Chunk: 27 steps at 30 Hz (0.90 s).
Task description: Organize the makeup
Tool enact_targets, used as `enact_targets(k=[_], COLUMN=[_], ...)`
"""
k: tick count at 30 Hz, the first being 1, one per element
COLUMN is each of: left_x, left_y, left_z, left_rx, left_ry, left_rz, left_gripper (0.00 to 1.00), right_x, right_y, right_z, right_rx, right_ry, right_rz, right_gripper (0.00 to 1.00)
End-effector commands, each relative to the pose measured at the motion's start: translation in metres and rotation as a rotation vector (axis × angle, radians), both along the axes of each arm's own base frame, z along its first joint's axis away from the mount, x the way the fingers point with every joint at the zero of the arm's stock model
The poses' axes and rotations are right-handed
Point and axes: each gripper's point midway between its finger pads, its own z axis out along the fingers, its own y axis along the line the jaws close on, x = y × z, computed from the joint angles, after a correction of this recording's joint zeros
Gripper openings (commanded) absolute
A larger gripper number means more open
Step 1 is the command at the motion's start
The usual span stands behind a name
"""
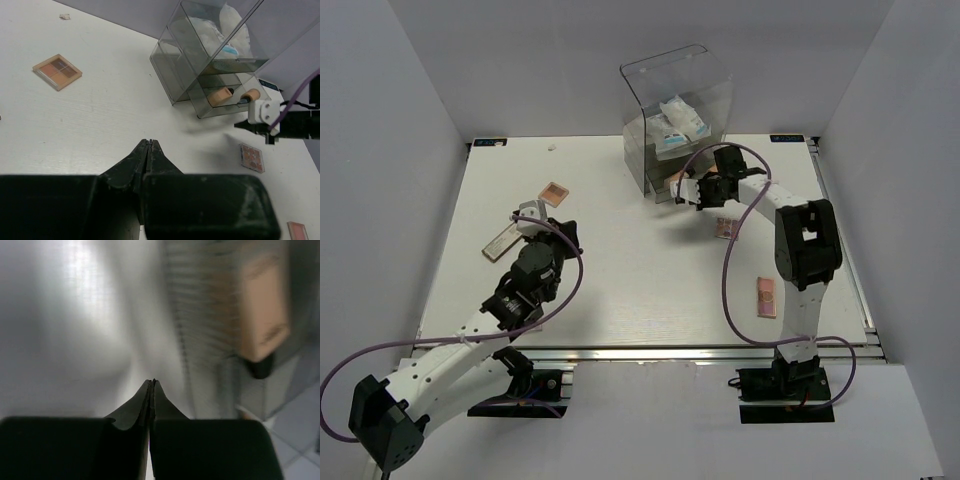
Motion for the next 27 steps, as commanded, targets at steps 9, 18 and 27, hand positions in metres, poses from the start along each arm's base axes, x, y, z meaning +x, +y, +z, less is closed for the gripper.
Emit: enact_targets(k=[9,18,27], left_x=[0.003,0.009,0.010], left_y=[-0.007,-0.015,-0.019], left_z=[0.010,0.007,0.007], left_rx=[-0.039,-0.028,-0.051], left_ry=[0.016,0.030,0.036], left_rz=[-0.010,-0.025,-0.032], left_gripper=[0.16,0.18,0.19], right_x=[0.103,0.113,0.062], right_y=[0.031,0.038,0.032], right_z=[0.072,0.063,0.067], right_rx=[0.121,0.160,0.260], right_ry=[-0.401,-0.393,-0.274], right_rz=[-0.087,-0.141,-0.178], right_gripper=[0.52,0.83,0.82])
